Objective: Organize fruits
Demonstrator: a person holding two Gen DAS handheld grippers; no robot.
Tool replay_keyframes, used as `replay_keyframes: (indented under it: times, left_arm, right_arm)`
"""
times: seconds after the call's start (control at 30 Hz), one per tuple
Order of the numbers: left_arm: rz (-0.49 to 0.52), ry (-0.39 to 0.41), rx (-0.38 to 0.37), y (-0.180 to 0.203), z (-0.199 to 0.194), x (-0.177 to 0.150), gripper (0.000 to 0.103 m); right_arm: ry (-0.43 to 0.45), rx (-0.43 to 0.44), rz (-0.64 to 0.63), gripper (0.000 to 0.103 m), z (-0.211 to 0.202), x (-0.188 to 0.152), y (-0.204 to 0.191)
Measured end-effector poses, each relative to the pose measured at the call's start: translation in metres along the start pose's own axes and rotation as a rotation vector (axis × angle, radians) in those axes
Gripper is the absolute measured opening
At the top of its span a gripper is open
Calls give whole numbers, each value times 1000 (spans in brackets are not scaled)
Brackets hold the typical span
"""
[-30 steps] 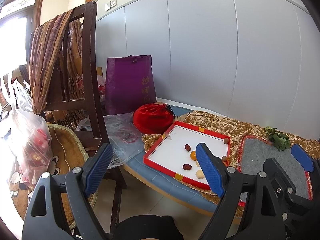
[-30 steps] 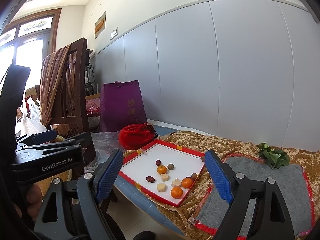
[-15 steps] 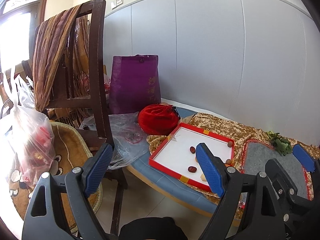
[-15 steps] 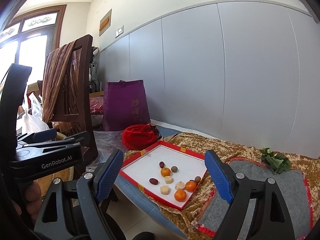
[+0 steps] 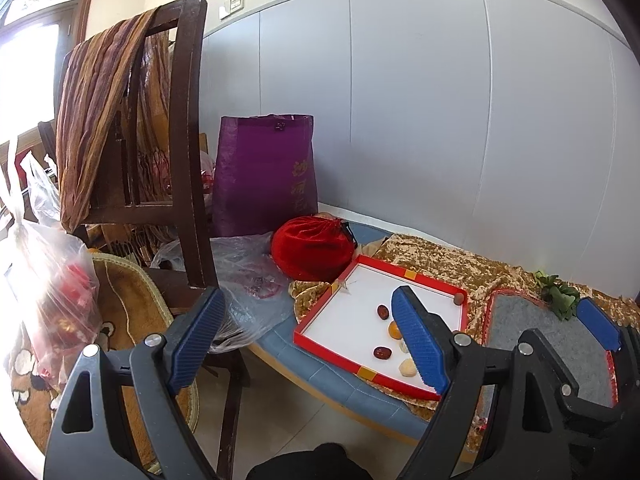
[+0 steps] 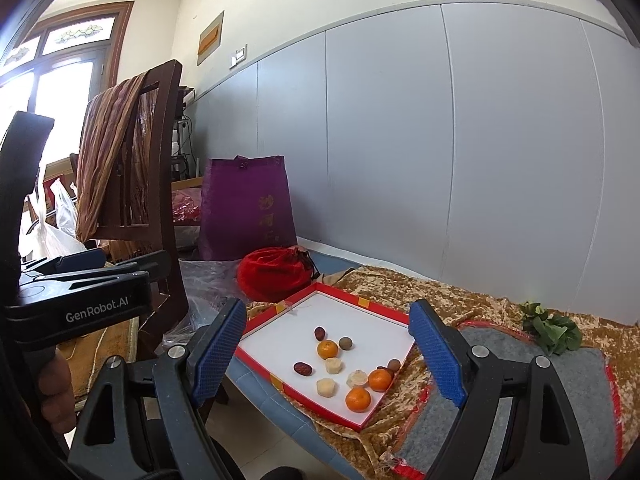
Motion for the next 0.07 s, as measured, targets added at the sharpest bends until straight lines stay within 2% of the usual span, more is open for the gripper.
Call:
replay_keyframes:
  times: [0.07]
  left_arm:
    - [17, -7, -16, 10, 8, 2, 86]
  right_arm:
    - [-17, -12, 9, 85, 6, -2, 5]
Point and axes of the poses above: each gripper's, at about its wrist camera, not at the fingertips, and z roughly the way its jaws point, y to its right, x to its top, the point moved 3 cm from there along z, roughly the way its jaws point, and after that the axes turned 11 degrees about -x, right-handed, at the moved point
